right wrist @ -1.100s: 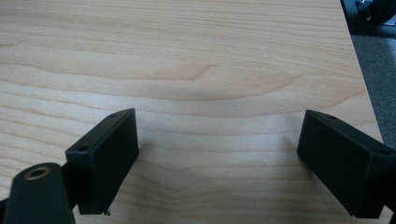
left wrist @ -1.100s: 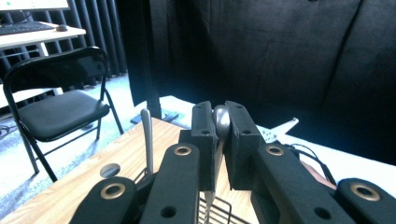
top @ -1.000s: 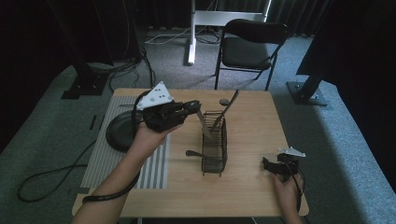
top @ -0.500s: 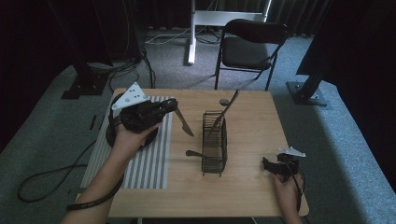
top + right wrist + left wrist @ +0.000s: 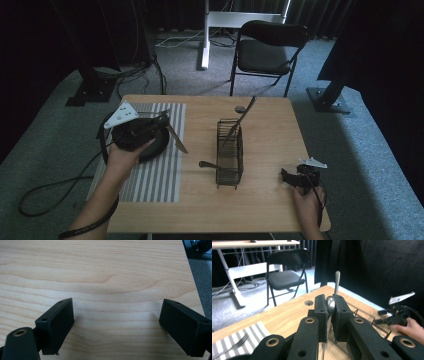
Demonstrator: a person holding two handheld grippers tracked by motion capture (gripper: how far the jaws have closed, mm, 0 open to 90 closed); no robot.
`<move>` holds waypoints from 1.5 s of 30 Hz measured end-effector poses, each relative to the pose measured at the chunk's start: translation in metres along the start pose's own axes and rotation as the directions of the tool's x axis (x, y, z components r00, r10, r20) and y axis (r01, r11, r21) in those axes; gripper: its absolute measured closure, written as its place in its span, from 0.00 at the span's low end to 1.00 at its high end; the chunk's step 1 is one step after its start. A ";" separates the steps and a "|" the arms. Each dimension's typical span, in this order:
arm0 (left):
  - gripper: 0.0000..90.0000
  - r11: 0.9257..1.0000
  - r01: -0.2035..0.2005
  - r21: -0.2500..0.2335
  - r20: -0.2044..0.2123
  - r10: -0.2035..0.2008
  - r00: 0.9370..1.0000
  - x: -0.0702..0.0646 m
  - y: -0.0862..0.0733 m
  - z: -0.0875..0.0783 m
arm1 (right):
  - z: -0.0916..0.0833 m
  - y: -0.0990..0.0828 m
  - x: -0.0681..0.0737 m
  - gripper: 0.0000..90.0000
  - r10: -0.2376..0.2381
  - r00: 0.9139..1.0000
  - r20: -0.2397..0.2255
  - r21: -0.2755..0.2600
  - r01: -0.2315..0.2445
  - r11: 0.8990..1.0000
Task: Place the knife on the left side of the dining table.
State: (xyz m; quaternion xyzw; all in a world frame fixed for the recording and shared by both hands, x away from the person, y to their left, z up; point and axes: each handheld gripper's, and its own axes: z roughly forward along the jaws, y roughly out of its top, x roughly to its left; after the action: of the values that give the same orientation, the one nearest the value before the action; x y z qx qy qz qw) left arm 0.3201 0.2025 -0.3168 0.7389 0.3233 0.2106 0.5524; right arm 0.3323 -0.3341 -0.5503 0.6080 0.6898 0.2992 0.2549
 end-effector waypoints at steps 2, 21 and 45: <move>0.93 1.000 0.006 0.007 -0.019 -0.006 1.000 0.003 -0.006 -0.001 | 0.000 0.000 0.000 0.13 0.000 1.000 0.000 0.001 0.000 1.000; 0.93 0.989 0.113 0.095 -0.090 -0.105 0.990 0.027 -0.068 0.003 | 0.000 0.000 0.000 0.13 0.001 1.000 0.000 0.001 -0.001 1.000; 0.93 0.980 0.186 0.076 -0.144 -0.173 0.974 0.034 -0.073 -0.005 | 0.000 0.000 0.000 0.13 0.001 1.000 0.000 0.001 -0.001 1.000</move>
State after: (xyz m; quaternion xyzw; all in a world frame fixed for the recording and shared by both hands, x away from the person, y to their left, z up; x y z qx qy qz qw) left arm 0.3229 0.2431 -0.3867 0.7144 0.4348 0.1950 0.5123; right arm 0.3323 -0.3340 -0.5504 0.6083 0.6898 0.2991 0.2545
